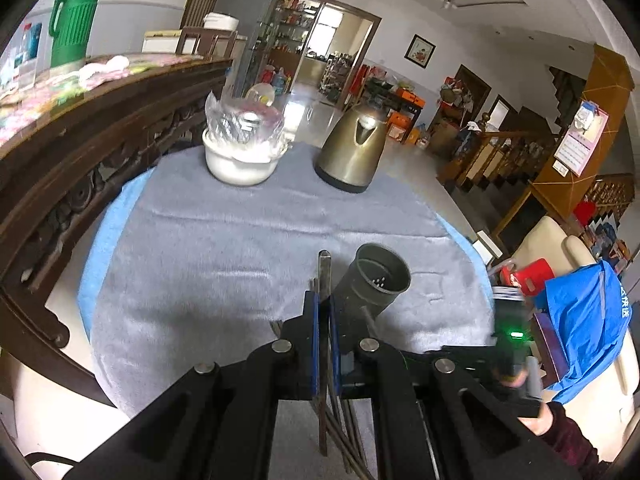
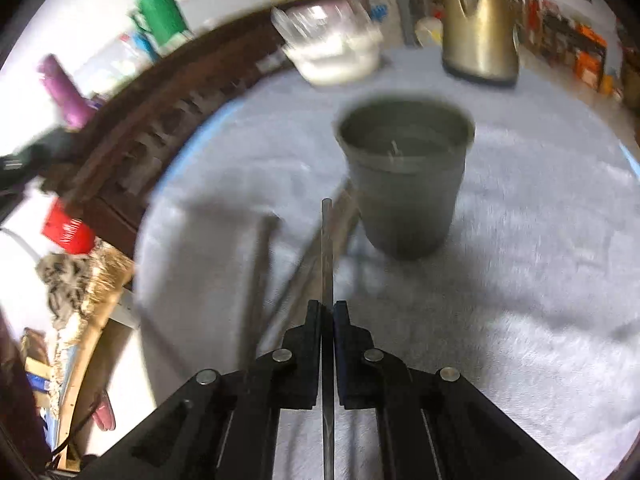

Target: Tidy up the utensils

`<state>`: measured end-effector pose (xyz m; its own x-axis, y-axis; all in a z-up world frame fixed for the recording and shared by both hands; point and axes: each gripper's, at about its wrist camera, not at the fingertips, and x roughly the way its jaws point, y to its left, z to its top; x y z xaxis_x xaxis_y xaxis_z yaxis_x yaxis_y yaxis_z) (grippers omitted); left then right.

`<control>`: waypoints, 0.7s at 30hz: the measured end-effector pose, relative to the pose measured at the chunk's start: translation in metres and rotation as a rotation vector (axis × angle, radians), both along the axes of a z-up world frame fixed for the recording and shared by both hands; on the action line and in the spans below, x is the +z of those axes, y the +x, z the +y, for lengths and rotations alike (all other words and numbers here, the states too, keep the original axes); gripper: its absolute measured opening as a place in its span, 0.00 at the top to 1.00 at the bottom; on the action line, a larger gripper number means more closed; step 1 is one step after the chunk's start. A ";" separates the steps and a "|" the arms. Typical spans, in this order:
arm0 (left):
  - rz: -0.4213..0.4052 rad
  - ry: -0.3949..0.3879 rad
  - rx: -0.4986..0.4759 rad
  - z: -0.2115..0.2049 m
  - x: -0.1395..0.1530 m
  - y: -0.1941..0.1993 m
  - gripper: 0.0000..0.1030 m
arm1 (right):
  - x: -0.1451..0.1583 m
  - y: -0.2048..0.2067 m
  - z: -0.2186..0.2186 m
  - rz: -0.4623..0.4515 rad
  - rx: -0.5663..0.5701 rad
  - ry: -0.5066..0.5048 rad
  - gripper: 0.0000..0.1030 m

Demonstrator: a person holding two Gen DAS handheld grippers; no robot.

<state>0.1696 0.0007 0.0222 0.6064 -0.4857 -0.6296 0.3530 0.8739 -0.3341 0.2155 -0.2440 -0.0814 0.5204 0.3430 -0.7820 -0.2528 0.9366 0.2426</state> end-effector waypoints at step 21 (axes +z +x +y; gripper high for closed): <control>-0.348 -0.029 -0.035 -0.076 0.116 0.052 0.95 | 0.133 0.036 -0.055 -0.757 -0.360 0.278 0.94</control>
<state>0.2214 -0.0751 0.1383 0.7647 -0.5249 -0.3737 0.4801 0.8510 -0.2128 0.2518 -0.2993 0.0517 0.9780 0.1853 -0.0962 -0.1393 0.9224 0.3602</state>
